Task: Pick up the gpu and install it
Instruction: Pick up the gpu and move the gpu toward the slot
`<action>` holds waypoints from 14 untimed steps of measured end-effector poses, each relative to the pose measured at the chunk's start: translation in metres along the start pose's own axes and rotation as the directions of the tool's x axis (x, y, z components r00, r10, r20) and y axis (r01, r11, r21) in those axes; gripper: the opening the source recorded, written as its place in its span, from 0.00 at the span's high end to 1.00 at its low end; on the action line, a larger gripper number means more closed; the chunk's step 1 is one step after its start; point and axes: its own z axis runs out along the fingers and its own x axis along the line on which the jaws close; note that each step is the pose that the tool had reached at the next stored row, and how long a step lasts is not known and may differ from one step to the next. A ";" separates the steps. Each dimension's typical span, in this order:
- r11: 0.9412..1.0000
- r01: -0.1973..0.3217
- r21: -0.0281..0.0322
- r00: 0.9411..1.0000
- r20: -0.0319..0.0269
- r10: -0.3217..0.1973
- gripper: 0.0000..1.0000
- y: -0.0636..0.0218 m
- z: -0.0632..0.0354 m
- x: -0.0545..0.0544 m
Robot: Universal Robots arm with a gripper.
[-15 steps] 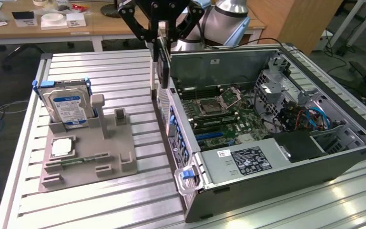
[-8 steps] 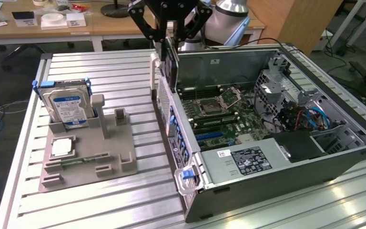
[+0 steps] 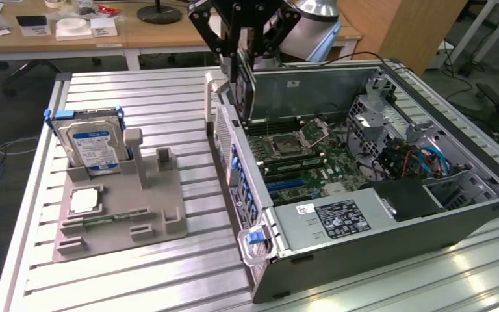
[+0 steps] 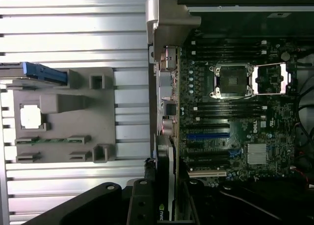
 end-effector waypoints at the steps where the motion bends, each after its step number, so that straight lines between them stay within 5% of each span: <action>1: 1.000 0.000 0.000 1.000 0.000 0.000 0.73 0.0001 0.0000 -0.002; 14: 1.000 0.000 0.000 1.000 0.000 0.000 0.73 0.0011 0.0004 -0.026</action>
